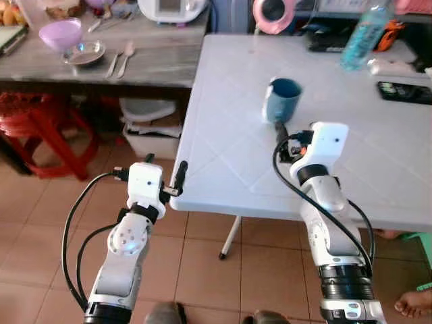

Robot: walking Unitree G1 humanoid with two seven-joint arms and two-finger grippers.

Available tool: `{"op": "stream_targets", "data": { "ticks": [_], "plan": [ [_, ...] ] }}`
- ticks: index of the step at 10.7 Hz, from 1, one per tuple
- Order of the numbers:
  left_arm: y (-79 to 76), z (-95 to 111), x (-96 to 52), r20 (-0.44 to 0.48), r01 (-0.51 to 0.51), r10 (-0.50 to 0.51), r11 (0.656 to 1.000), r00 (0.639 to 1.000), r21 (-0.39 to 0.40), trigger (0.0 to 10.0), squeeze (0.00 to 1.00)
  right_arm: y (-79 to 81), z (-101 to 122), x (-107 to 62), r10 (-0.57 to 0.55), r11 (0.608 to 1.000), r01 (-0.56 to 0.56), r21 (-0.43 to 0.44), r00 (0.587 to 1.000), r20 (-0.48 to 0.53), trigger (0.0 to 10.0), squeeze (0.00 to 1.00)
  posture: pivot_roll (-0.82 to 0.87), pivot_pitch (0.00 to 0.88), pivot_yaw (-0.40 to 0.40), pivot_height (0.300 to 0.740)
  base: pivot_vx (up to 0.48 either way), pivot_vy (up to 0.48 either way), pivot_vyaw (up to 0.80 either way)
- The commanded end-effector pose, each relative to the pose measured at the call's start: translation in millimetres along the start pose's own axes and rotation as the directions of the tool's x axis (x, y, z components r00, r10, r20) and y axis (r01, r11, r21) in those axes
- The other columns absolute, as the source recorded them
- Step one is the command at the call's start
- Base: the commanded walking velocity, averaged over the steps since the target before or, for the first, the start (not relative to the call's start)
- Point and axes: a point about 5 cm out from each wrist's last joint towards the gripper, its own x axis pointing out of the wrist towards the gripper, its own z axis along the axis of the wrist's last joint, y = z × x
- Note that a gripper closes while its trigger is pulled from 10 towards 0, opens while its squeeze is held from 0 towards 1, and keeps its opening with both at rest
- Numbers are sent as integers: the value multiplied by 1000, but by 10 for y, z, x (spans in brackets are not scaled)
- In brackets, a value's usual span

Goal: Setting the table

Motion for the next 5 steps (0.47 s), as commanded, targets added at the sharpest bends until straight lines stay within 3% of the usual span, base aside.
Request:
{"op": "stream_targets", "data": {
  "ticks": [1, 2, 5],
  "plan": [
    [-4, -3, -31, -8, 9, -9, 1000, 1000, 9, 10000, 0, -20, -3, 0, -15, 1000, 15, -15, 1000, -1, 10000, 0, -31, 121, 33, 740, 0, 0, 0],
    [0, 5, -55, -1, 18, -18, 999, 1000, 29, 10000, 0, -40, -1, 15, -22, 1000, 22, -14, 1000, -3, 10000, 0, -30, 124, 34, 740, 0, 0, 0],
    [5, 24, -112, 0, 31, -31, 999, 1000, 21, 10000, 0, -60, 4, 34, -38, 999, 38, -5, 999, -7, 10000, 0, -20, 154, 43, 740, 345, 0, 0]
  ]
}}
